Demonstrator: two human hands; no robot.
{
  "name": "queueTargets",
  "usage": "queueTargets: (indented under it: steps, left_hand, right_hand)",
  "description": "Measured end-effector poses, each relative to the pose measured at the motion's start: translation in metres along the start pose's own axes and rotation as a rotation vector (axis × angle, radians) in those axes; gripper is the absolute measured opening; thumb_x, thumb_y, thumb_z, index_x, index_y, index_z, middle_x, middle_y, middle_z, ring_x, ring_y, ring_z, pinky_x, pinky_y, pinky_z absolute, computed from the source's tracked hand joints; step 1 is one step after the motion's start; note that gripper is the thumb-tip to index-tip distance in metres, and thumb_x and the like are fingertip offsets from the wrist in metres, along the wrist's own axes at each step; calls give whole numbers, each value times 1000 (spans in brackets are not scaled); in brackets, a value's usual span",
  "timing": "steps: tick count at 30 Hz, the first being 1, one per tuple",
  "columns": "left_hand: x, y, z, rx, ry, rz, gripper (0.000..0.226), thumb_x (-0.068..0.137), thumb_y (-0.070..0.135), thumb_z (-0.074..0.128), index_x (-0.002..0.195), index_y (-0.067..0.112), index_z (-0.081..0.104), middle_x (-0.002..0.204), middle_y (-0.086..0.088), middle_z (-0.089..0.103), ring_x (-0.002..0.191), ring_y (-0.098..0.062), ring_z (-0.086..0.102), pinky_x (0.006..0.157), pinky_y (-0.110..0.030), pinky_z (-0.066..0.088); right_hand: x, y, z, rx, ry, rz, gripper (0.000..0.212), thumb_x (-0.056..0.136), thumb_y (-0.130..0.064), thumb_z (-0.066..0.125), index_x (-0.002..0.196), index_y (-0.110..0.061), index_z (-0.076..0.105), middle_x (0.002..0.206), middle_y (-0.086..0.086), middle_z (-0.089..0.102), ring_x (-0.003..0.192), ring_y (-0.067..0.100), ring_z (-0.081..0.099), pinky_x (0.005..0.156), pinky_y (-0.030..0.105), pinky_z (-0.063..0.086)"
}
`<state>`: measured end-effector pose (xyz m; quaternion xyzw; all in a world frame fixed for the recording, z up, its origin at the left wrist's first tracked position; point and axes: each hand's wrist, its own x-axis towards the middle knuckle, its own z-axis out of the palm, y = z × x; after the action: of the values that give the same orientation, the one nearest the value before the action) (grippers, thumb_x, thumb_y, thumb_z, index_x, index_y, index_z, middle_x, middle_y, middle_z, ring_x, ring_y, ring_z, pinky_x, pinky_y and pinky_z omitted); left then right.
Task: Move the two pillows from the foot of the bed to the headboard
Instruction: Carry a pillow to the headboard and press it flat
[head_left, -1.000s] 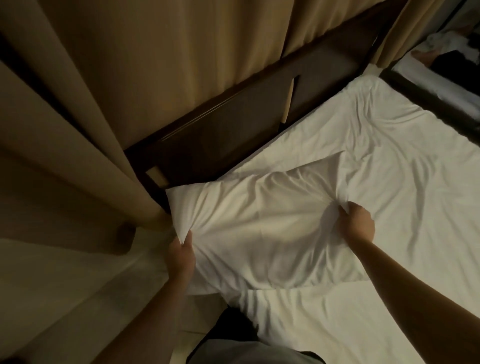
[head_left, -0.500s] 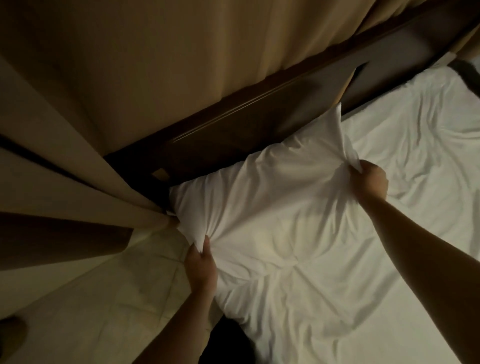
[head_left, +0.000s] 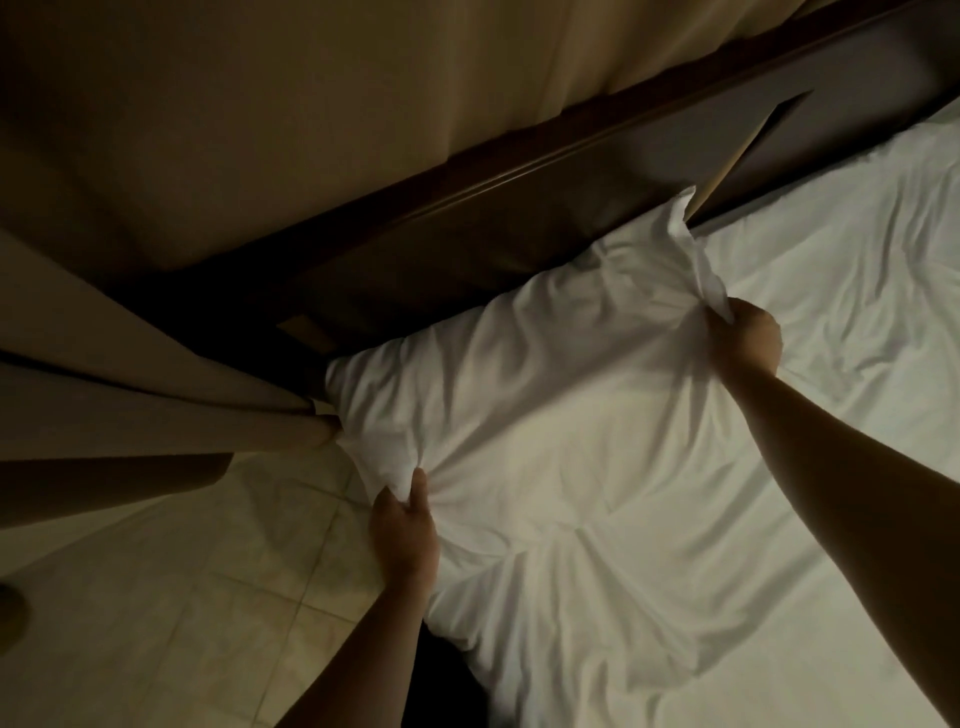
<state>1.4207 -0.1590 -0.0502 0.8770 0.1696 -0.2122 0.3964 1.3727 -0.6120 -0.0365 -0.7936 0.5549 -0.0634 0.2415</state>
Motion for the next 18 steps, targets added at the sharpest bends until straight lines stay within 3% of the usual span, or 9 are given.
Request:
queueTargets:
  steps: [5,8,9,13,18]
  left_hand:
    - [13,-7,1,62,-31,-33,64,94,61,57,115,1,67,107,-12,72,97,-27,68,77,-31,49]
    - [17,-5,5,-11,-7,-20,54,88,59,67,107,8,67,94,7,70,93,-18,70,67,-33,56]
    - [19,-5,6,-30,7,-11,55,85,58,71,108,8,66,98,7,68,94,-18,70,69,-39,60]
    - [32,2,10,213,54,20,95,84,60,70,151,4,32,152,-19,37,132,-42,47,103,-56,49]
    - [63,36,18,530,54,456,85,96,65,52,162,20,21,168,-11,23,152,-32,25,121,-50,30]
  right_hand:
    - [6,10,13,-67,-147,63,34,100,-31,46,109,-5,67,107,28,68,101,46,62,75,38,41]
    - [5,10,17,-159,-247,133,43,102,-36,42,126,-4,55,126,29,59,116,47,56,96,47,45]
    - [3,9,18,-189,-270,159,47,102,-39,42,133,-4,50,133,28,55,122,47,52,102,50,42]
    - [-7,7,25,-245,-223,154,63,102,-50,42,148,-8,33,150,23,41,135,45,39,111,58,32]
    - [-18,-18,53,-314,-160,-97,69,102,-58,26,161,-23,14,167,12,16,152,38,16,121,59,12]
